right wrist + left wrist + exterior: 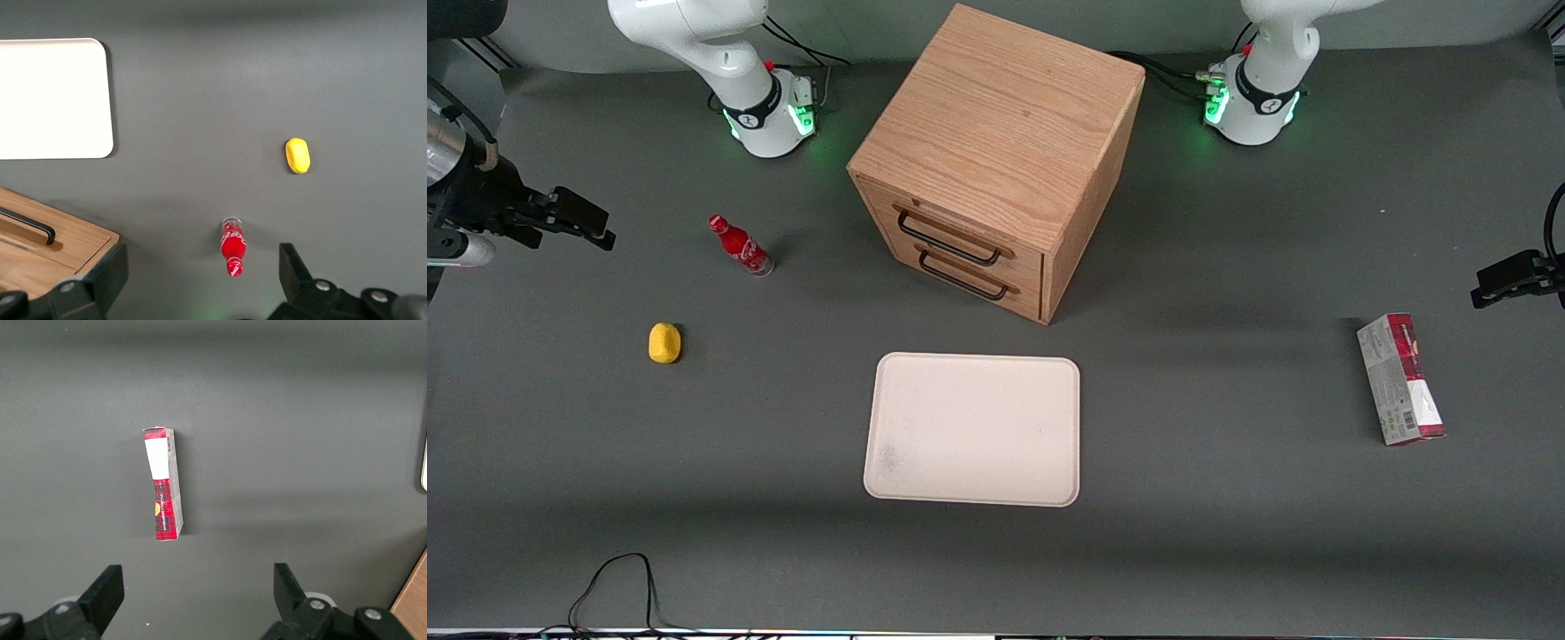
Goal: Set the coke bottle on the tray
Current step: 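Move the open right gripper down over the red Coca-Cola bottle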
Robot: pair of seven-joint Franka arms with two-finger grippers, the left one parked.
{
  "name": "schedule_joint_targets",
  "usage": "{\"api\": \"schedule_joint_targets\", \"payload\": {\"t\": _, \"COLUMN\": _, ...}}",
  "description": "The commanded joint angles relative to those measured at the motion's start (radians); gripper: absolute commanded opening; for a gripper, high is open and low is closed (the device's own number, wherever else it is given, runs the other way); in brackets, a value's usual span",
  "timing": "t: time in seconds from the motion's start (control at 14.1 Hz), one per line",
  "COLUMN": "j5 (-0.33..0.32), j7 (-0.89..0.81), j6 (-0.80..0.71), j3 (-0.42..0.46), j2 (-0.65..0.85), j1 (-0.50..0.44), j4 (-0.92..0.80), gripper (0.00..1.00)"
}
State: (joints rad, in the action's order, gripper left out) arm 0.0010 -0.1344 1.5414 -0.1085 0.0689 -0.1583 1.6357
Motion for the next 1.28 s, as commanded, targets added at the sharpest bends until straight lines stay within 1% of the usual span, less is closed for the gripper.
{"api": "schedule_joint_targets", "payload": {"t": 0.0, "j5": 0.021, "j7": 0.016, "j6": -0.012, "j3": 0.000, "j2": -0.006, "j1": 0.003, "j4": -0.008, "gripper": 1.00}}
{"api": "schedule_joint_targets", "payload": {"t": 0.21, "j5": 0.021, "j7": 0.004, "j6": -0.023, "j3": 0.004, "j2": -0.003, "j1": 0.000, "j4": 0.019, "gripper": 1.00}}
{"api": "schedule_joint_targets", "payload": {"t": 0.28, "j5": 0.021, "j7": -0.004, "j6": -0.033, "j3": 0.004, "j2": 0.014, "j1": 0.000, "j4": 0.060, "gripper": 1.00}}
{"api": "schedule_joint_targets", "payload": {"t": 0.35, "j5": 0.016, "j7": 0.012, "j6": -0.047, "j3": -0.002, "j2": 0.069, "j1": 0.003, "j4": 0.146, "gripper": 1.00}}
{"api": "schedule_joint_targets", "payload": {"t": 0.43, "j5": 0.014, "j7": 0.033, "j6": 0.017, "j3": -0.029, "j2": 0.147, "j1": 0.003, "j4": 0.273, "gripper": 1.00}}
{"api": "schedule_joint_targets", "payload": {"t": 0.57, "j5": 0.014, "j7": 0.042, "j6": 0.127, "j3": -0.036, "j2": 0.228, "j1": 0.003, "j4": 0.454, "gripper": 1.00}}
{"api": "schedule_joint_targets", "payload": {"t": 0.71, "j5": 0.013, "j7": 0.042, "j6": 0.282, "j3": -0.036, "j2": 0.305, "j1": 0.002, "j4": 0.643, "gripper": 1.00}}
{"api": "schedule_joint_targets", "payload": {"t": 0.92, "j5": 0.010, "j7": 0.042, "j6": 0.472, "j3": -0.030, "j2": 0.376, "j1": -0.007, "j4": 0.872, "gripper": 1.00}}
{"api": "schedule_joint_targets", "payload": {"t": 0.99, "j5": -0.002, "j7": 0.042, "j6": 0.540, "j3": -0.030, "j2": 0.399, "j1": -0.007, "j4": 0.944, "gripper": 1.00}}
{"api": "schedule_joint_targets", "payload": {"t": 1.13, "j5": -0.038, "j7": 0.042, "j6": 0.638, "j3": -0.028, "j2": 0.405, "j1": -0.010, "j4": 1.038, "gripper": 1.00}}
{"api": "schedule_joint_targets", "payload": {"t": 1.2, "j5": -0.039, "j7": 0.042, "j6": 0.681, "j3": -0.028, "j2": 0.405, "j1": -0.010, "j4": 1.071, "gripper": 1.00}}
